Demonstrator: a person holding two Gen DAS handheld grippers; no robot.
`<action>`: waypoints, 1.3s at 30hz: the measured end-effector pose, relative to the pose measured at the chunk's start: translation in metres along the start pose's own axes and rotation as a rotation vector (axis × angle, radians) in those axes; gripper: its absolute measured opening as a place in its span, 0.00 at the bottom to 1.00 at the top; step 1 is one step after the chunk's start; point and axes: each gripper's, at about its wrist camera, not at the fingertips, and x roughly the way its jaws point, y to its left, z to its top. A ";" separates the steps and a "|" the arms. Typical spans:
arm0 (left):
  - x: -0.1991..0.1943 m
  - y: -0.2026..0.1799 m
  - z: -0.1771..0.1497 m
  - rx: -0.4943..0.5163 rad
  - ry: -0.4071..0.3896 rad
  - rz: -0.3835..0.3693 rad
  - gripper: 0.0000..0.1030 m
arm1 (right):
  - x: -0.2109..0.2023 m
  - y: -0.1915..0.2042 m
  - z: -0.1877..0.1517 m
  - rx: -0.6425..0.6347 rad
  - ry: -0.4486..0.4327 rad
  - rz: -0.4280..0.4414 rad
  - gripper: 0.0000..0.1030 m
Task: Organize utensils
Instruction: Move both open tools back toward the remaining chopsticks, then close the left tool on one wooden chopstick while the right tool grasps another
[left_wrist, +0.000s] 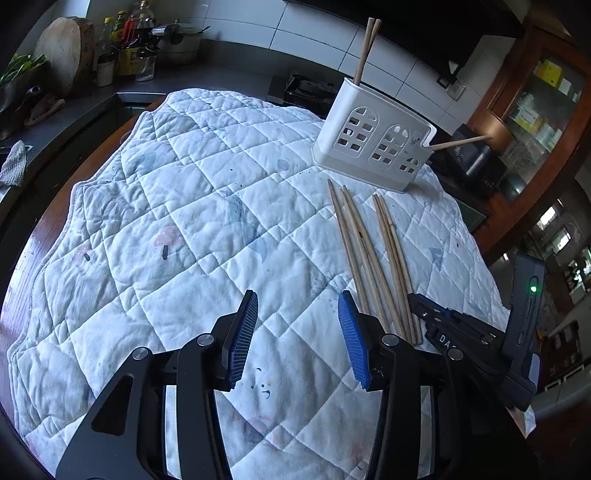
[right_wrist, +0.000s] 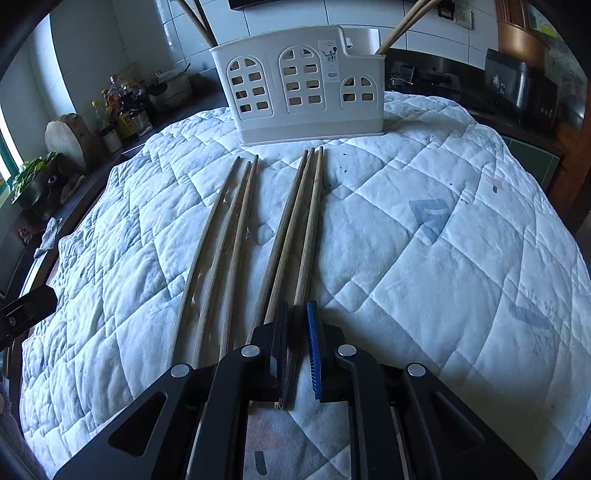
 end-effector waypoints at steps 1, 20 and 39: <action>0.001 -0.002 -0.001 0.002 0.003 -0.005 0.45 | 0.000 0.000 0.000 -0.002 -0.003 0.000 0.09; 0.061 -0.060 -0.012 0.069 0.089 -0.029 0.29 | -0.079 -0.024 0.008 -0.039 -0.200 0.041 0.07; 0.083 -0.065 0.000 0.088 0.090 0.049 0.06 | -0.115 -0.030 0.026 -0.099 -0.276 0.039 0.07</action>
